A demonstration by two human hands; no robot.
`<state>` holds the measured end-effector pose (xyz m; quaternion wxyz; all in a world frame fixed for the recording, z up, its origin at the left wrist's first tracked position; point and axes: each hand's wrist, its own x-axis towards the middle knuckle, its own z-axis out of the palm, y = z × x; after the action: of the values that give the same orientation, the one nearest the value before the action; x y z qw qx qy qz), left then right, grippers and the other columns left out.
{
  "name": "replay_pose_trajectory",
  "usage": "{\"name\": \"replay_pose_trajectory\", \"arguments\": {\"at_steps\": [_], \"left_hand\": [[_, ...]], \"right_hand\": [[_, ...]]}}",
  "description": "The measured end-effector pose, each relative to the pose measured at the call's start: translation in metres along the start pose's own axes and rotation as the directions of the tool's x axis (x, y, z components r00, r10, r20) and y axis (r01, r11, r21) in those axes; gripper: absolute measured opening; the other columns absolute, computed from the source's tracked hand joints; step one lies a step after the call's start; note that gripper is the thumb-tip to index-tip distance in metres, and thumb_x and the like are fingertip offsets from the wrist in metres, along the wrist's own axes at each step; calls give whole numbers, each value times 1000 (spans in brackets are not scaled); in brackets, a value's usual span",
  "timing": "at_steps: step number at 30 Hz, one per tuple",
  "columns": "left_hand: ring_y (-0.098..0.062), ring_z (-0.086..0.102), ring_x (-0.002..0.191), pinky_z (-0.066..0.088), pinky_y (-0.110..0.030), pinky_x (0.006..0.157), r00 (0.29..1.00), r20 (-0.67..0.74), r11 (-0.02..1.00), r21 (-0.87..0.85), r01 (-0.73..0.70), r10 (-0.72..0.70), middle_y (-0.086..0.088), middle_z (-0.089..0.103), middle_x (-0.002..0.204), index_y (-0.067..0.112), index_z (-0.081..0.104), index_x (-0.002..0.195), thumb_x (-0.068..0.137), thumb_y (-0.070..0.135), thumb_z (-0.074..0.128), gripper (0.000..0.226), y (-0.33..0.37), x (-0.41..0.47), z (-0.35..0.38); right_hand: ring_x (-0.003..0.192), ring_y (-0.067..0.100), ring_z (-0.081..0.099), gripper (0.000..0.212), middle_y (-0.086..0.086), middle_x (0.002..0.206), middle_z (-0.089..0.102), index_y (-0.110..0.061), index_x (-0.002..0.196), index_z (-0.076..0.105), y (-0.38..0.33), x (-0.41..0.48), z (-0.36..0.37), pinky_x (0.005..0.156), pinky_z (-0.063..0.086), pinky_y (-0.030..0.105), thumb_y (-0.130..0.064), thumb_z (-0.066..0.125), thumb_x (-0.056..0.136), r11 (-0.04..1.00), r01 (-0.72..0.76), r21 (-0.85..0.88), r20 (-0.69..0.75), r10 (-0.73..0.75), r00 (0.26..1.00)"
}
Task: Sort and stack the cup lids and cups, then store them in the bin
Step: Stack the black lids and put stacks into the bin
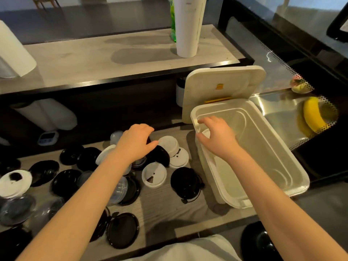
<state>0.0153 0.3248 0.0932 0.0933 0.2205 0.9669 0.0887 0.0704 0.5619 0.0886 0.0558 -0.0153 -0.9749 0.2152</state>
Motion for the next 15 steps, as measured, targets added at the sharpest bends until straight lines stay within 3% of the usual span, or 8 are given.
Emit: {"name": "replay_pose_trajectory", "arguments": {"at_steps": [3, 6, 10, 12, 15], "left_hand": [[-24, 38, 130, 38, -41, 105, 1000, 0, 1000, -13, 22, -22, -5, 46, 140, 12, 44, 138, 91, 38, 54, 54, -18, -17, 10], [-25, 32, 133, 34, -39, 107, 999, 40, 999, -42, 24, -22, -5, 41, 144, 13, 40, 140, 90, 32, 57, 56, -30, -20, 28], [-27, 26, 134, 29, -40, 110, 986, 165, 999, -9, -34, 35, -4, 35, 147, 17, 32, 144, 89, 26, 58, 62, -31, 2, 55], [-28, 27, 133, 33, -45, 107, 977, 203, 995, 49, -84, 73, -4, 36, 146, 18, 33, 143, 89, 24, 58, 60, -27, 15, 64], [-30, 30, 131, 36, -45, 102, 970, 219, 986, 104, -131, 105, -8, 38, 142, 17, 37, 140, 89, 20, 57, 55, -20, 31, 70]], "right_hand": [[117, 26, 47, 36, 6, 123, 58, -12, 122, 59, -34, -13, 7, 94, 41, 35, -23, 62, 87, 993, 118, 29, -81, -116, 990], [116, 24, 48, 36, 6, 123, 56, -12, 123, 58, -54, -22, 28, 94, 42, 34, -22, 60, 89, 987, 123, 105, -34, -120, 992], [119, 26, 46, 44, 7, 130, 48, -14, 133, 46, -59, -35, 66, 93, 42, 35, -22, 56, 90, 994, -49, 95, 236, 26, 971], [126, 31, 42, 52, 10, 139, 40, -13, 139, 38, -52, -42, 84, 98, 42, 39, -24, 55, 91, 992, -121, 15, 393, 106, 914], [141, 31, 21, 72, 8, 154, 19, -17, 149, 17, -37, -52, 101, 111, 32, 42, -35, 56, 91, 968, -220, -118, 559, 248, 791]]}}
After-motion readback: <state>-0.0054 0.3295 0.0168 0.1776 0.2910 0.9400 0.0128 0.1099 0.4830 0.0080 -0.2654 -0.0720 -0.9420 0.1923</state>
